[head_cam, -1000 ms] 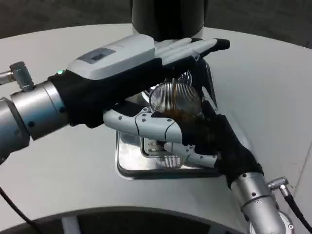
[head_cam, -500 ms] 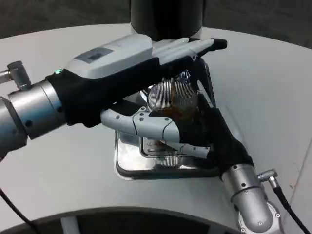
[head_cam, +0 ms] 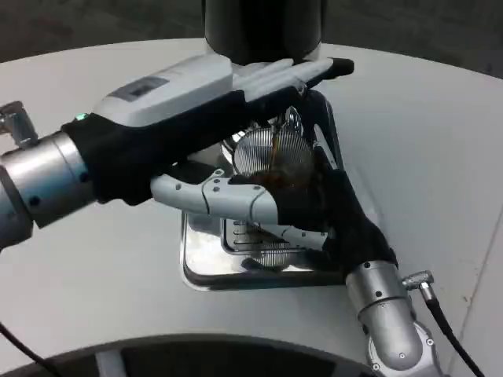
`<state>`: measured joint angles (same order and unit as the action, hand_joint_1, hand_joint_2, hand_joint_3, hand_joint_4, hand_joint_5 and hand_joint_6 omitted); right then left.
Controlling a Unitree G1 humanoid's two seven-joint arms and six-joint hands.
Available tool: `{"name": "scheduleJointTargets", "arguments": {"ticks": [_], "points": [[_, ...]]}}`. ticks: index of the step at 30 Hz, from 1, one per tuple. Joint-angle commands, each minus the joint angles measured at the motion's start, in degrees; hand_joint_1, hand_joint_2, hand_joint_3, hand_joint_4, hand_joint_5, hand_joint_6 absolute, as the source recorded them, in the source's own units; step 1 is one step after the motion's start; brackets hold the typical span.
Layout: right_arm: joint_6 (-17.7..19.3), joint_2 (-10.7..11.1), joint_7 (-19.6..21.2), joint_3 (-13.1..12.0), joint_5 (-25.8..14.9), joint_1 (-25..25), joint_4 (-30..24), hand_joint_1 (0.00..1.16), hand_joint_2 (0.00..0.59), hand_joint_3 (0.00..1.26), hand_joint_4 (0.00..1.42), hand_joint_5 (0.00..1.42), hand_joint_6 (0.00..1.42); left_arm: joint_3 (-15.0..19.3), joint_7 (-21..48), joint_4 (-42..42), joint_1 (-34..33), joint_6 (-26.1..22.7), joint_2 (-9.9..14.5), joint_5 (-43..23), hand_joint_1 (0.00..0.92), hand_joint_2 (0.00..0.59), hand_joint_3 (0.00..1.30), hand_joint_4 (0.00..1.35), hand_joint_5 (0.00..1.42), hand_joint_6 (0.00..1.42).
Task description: Grasp the cup under the faucet to collect the drink, then remove the cup.
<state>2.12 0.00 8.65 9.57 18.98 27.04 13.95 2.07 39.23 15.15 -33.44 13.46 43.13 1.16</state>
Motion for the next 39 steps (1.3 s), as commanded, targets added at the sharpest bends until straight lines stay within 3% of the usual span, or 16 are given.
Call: {"name": "scheduleJointTargets", "arguments": {"ticks": [1,3,5,9,11,17,22,26,39], "points": [[0.6,-0.7,0.8,0.2,-0.3,-0.1,2.3,0.82,0.167,0.0,0.0,0.0,0.0,4.6,-5.5,0.1,3.7,3.2,-3.6,-2.0,0.0,0.137,0.0,0.0,0.0,0.0],[1.1,-0.8,1.1,0.2,-0.4,-0.1,2.7,0.82,0.172,0.0,0.0,0.0,0.01,6.3,-7.5,0.2,4.7,4.6,-5.0,-2.3,0.0,0.141,0.0,0.0,0.0,0.0],[1.7,-0.9,1.6,0.6,0.1,0.2,3.3,0.84,0.169,0.0,0.03,0.07,0.13,7.3,-8.5,0.3,5.4,5.2,-5.6,-2.6,0.0,0.144,0.0,0.0,0.0,0.0],[2.3,-1.6,2.5,0.5,-0.6,0.8,5.1,0.88,0.174,0.0,0.14,0.15,0.2,7.6,-8.5,0.2,6.4,5.6,-5.2,-2.9,0.0,0.15,0.0,0.0,0.0,0.0],[2.8,-2.1,3.4,0.3,-0.8,1.2,6.3,0.9,0.177,0.06,0.22,0.21,0.26,7.9,-8.4,0.2,6.7,5.5,-4.9,-3.2,0.0,0.152,0.0,0.0,0.0,0.0],[5.3,-3.8,6.4,-0.9,-1.9,2.2,9.3,1.02,0.2,0.38,0.59,0.6,0.73,8.6,-8.2,0.2,7.4,5.3,-4.7,-3.5,0.0,0.156,0.0,0.0,0.0,0.0],[7.3,-4.2,10.9,-0.3,0.6,2.2,9.3,1.1,0.156,0.56,0.74,0.83,1.03,8.9,-7.9,0.2,8.2,5.3,-4.4,-3.5,0.0,0.158,0.0,0.0,0.0,0.0],[7.9,-4.7,13.3,-0.3,1.3,1.8,9.3,1.11,0.119,0.63,0.83,0.92,1.19,9.2,-8.0,0.0,8.4,5.4,-4.3,-3.6,0.0,0.16,0.0,0.0,0.0,0.0],[9.6,-4.4,15.6,0.1,2.6,-0.5,5.5,1.12,0.086,0.73,0.94,1.03,1.34,10.9,-7.9,0.9,11.9,5.3,-4.2,-4.7,0.0,0.163,0.0,0.0,0.0,0.0]]}}
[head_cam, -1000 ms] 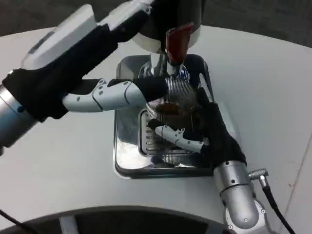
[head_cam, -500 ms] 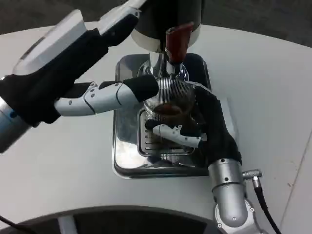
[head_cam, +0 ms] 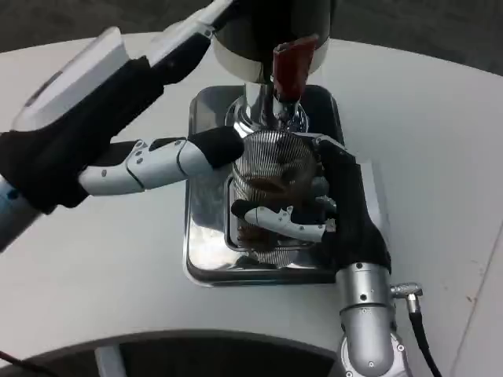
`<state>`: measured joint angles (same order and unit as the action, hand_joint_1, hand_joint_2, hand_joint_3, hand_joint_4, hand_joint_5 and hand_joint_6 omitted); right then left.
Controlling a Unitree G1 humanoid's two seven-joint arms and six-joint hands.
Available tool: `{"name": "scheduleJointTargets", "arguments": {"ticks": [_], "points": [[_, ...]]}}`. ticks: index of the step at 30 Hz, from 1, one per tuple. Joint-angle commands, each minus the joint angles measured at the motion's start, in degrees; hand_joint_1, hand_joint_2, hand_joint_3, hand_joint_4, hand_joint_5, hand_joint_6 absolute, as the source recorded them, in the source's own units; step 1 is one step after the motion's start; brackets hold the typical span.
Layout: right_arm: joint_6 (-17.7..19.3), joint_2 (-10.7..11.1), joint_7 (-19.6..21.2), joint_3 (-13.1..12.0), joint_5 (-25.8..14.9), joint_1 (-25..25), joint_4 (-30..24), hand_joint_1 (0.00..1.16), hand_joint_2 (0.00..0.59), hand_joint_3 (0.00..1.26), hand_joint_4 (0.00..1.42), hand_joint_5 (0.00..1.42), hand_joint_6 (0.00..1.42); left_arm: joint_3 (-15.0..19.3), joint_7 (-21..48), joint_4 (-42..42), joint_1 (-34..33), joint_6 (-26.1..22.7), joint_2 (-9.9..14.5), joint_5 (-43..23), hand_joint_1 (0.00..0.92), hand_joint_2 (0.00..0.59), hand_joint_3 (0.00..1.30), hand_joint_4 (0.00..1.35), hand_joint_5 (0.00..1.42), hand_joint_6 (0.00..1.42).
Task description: Grasp the cup under the faucet to collect the drink, then remove the cup.
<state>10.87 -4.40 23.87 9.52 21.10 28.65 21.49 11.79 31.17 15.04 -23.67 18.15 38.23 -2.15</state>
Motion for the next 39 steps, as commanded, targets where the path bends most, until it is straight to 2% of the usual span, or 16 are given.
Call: {"name": "scheduleJointTargets", "arguments": {"ticks": [1,14,20,27,33,36,39], "points": [[0.8,0.1,0.3,0.2,0.5,-2.4,-2.7,1.12,0.086,0.74,0.94,1.03,1.35,1.3,0.1,1.2,2.4,0.6,0.6,-1.5,0.0,0.164,0.0,0.0,0.0,0.0],[-1.6,1.5,-3.3,2.7,4.1,-7.3,-13.3,1.12,0.086,0.75,0.95,1.04,1.37,5.0,-0.8,3.9,7.4,-0.1,1.0,-1.7,0.0,0.165,0.0,0.0,0.0,0.0],[-3.1,2.7,-7.7,4.0,4.6,-11.1,-19.9,1.12,0.086,0.76,0.95,1.04,1.39,8.1,-1.2,6.2,13.0,-1.1,1.2,0.2,0.0,0.165,0.0,0.0,0.0,0.0],[-4.4,3.9,-12.9,4.1,3.5,-16.1,-26.2,1.12,0.086,0.76,0.95,1.04,1.39,11.9,-1.8,9.1,19.9,-0.6,2.0,4.3,0.0,0.151,0.0,0.0,0.0,0.0],[-5.3,5.9,-16.9,3.5,2.9,-19.9,-32.6,1.12,0.082,0.76,0.95,1.04,1.39,14.3,-2.5,10.9,26.0,0.4,2.2,10.0,0.0,0.148,0.0,0.0,0.0,0.0],[-6.0,7.3,-19.4,2.6,1.7,-21.4,-36.1,1.12,0.08,0.76,0.95,1.04,1.39,15.7,-5.7,12.1,29.8,2.0,0.9,17.9,0.0,0.136,0.0,0.0,0.0,0.0],[-6.5,8.2,-21.3,2.1,1.2,-22.5,-38.8,1.12,0.079,0.76,0.95,1.04,1.4,15.8,-7.4,12.9,32.4,1.8,0.4,21.9,0.0,0.115,0.0,0.0,0.0,0.0]]}}
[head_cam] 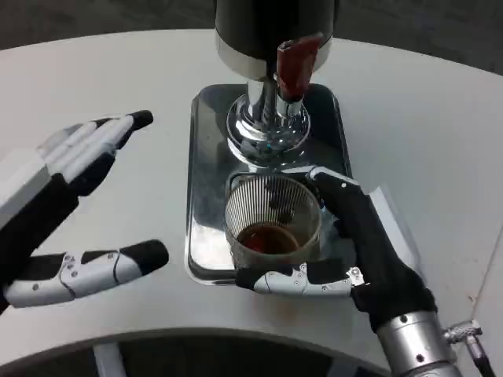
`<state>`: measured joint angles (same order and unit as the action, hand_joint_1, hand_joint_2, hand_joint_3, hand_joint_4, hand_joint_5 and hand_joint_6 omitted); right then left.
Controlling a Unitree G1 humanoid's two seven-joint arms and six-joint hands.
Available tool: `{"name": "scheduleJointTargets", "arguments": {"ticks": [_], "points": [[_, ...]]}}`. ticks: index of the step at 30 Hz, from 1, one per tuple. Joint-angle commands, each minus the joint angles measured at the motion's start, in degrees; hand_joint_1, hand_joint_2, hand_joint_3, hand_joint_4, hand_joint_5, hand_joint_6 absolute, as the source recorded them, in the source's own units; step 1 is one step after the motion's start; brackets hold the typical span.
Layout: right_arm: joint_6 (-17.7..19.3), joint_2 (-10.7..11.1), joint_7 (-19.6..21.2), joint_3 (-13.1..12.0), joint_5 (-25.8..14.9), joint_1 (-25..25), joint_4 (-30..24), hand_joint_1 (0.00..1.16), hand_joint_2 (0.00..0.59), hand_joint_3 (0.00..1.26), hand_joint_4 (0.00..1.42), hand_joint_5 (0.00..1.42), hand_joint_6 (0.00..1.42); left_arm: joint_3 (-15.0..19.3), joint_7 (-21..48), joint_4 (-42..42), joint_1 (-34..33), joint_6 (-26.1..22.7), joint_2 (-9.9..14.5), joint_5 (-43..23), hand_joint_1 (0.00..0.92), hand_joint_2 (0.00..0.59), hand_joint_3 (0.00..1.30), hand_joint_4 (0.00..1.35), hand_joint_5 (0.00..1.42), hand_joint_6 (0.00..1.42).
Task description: Grasp the cup under the faucet to collect the drink, then remove the cup.
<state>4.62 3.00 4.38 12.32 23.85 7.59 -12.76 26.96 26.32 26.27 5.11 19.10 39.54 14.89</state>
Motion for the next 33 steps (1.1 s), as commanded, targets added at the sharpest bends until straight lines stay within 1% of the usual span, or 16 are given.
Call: {"name": "scheduleJointTargets", "arguments": {"ticks": [1,5,8,10,11,12,14,16,19,22,24,27,31,33], "points": [[-0.4,1.3,-2.8,-1.0,-2.1,-1.8,-5.8,1.12,0.078,0.77,0.96,1.04,1.4,0.4,-2.5,2.0,4.7,0.3,-1.0,6.4,0.0,0.112,0.0,0.0,0.0,0.0],[-1.3,3.6,-7.0,-2.1,-4.0,-2.4,-9.8,1.12,0.078,0.77,0.96,1.04,1.4,-1.5,-1.8,3.8,8.1,-2.0,-1.4,11.7,0.0,0.088,0.0,0.0,0.0,0.0],[-2.1,5.1,-9.7,-2.8,-5.4,-2.8,-12.6,1.12,0.078,0.77,0.96,1.04,1.4,-3.1,-2.1,6.0,9.9,-2.9,-2.2,15.0,0.0,0.075,0.0,0.0,0.0,0.0],[-2.4,5.6,-10.8,-3.0,-5.9,-3.2,-14.0,1.12,0.078,0.78,0.96,1.04,1.4,-3.6,-3.4,7.8,11.0,-3.8,-4.0,17.2,0.0,0.072,0.0,0.0,0.0,0.0],[-2.0,6.1,-11.1,-3.0,-5.6,-3.4,-15.0,1.12,0.078,0.78,0.96,1.04,1.4,-3.8,-4.3,8.8,11.7,-4.1,-5.2,18.4,0.0,0.071,0.0,0.0,0.0,0.0],[-1.7,6.4,-11.3,-2.9,-5.2,-3.6,-15.6,1.12,0.077,0.78,0.96,1.04,1.4,-4.2,-5.7,10.2,12.8,-3.9,-7.0,20.2,0.0,0.068,0.0,0.0,0.0,0.0],[-2.6,6.4,-12.2,-2.6,-6.1,-5.0,-18.1,1.12,0.077,0.78,0.96,1.04,1.41,-4.9,-7.9,12.0,14.7,-3.3,-9.4,22.9,0.0,0.056,0.0,0.0,0.0,0.0],[-3.4,6.4,-13.0,-2.2,-6.7,-6.2,-19.7,1.11,0.077,0.78,0.96,1.04,1.41,-5.6,-9.1,13.0,16.1,-3.1,-10.8,24.3,0.0,0.054,0.0,0.0,0.0,0.0],[-4.6,6.3,-14.2,-1.3,-7.3,-8.3,-22.4,1.11,0.077,0.78,0.96,1.04,1.41,-6.5,-9.5,14.6,17.7,-3.4,-12.2,26.3,0.0,0.052,0.0,0.0,0.0,0.0],[-4.9,6.7,-15.3,-0.4,-7.3,-10.5,-25.4,1.11,0.077,0.78,0.96,1.04,1.41,-7.1,-9.7,16.3,19.2,-3.9,-13.7,28.9,0.0,0.05,0.0,0.0,0.0,0.0],[-6.0,6.8,-16.4,0.0,-7.9,-12.1,-27.9,1.11,0.076,0.78,0.96,1.04,1.41,-7.7,-9.5,17.0,20.1,-4.0,-14.5,29.8,0.0,0.049,0.0,0.0,0.0,0.0],[-8.1,7.0,-18.0,0.1,-8.8,-13.6,-30.9,1.11,0.076,0.78,0.96,1.04,1.41,-8.5,-9.7,17.7,21.6,-3.1,-15.1,30.4,0.0,0.048,0.0,0.0,0.0,0.0],[-10.2,7.6,-19.9,0.0,-10.0,-15.0,-34.7,1.11,0.076,0.78,0.96,1.04,1.41,-8.6,-10.2,17.9,23.1,-1.3,-14.8,29.9,0.0,0.043,0.0,0.0,0.0,0.0],[-11.2,7.9,-20.5,0.0,-10.3,-15.5,-36.2,1.11,0.076,0.78,0.96,1.04,1.41,-8.2,-10.9,17.9,24.1,0.3,-14.6,29.4,0.0,0.041,0.0,0.0,0.0,0.0]]}}
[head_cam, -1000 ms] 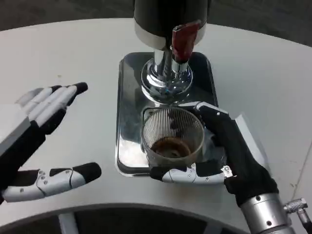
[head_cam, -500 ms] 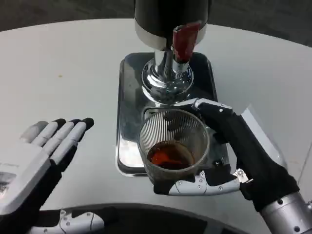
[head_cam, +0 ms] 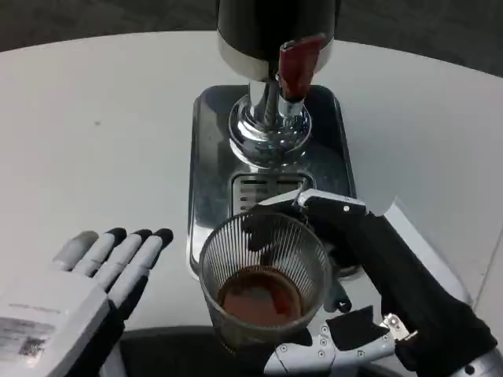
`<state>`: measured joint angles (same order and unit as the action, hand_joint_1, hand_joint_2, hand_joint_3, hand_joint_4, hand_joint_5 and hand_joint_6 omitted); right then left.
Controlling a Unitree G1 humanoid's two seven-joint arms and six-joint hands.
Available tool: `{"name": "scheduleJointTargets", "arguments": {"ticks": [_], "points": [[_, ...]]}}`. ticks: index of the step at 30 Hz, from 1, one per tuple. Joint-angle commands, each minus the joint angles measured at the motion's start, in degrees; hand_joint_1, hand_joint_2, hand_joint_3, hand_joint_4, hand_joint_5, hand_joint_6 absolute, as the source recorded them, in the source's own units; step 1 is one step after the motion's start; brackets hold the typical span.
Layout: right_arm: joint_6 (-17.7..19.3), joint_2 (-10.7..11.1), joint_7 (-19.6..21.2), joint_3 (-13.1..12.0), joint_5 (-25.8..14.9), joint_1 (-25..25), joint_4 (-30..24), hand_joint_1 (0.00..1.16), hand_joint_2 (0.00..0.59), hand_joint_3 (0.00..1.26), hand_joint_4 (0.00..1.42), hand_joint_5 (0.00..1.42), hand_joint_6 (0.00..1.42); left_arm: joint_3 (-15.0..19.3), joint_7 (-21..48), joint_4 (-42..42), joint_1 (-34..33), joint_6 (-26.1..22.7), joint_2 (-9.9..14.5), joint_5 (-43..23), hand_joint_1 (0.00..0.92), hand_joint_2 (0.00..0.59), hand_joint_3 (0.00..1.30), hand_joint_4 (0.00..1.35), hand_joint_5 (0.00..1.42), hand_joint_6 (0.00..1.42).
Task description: Grasp the cup under the faucet to collect the drink, then remove the cup.
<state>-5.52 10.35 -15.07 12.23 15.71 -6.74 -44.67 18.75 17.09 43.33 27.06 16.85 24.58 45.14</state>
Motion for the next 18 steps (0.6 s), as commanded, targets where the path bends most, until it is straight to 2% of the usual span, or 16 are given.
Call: {"name": "scheduleJointTargets", "arguments": {"ticks": [1,7,14,18], "points": [[-1.4,0.8,-1.4,0.0,-2.5,-1.6,-5.1,1.11,0.078,0.78,0.96,1.04,1.41,0.2,-2.0,0.8,2.6,3.2,0.4,-1.0,0.0,0.04,0.0,0.0,0.0,0.0],[-2.5,1.4,-1.7,-0.8,-3.6,-3.3,-7.7,1.11,0.082,0.78,0.96,1.04,1.41,-0.2,-2.9,1.5,3.4,6.0,0.0,-1.2,0.0,0.037,0.0,0.0,0.0,0.0],[-1.9,1.0,-1.0,-1.2,-4.5,-5.2,-9.0,1.1,0.085,0.78,0.97,1.04,1.41,-0.3,-1.5,1.3,-0.8,5.0,1.1,-0.5,0.0,0.033,0.0,0.0,0.0,0.0],[-1.5,0.8,-0.7,-1.4,-4.6,-5.6,-9.2,1.1,0.085,0.78,0.98,1.04,1.41,-0.8,-1.3,1.7,-2.1,4.3,0.9,-0.2,0.0,0.032,0.0,0.0,0.0,0.0]]}}
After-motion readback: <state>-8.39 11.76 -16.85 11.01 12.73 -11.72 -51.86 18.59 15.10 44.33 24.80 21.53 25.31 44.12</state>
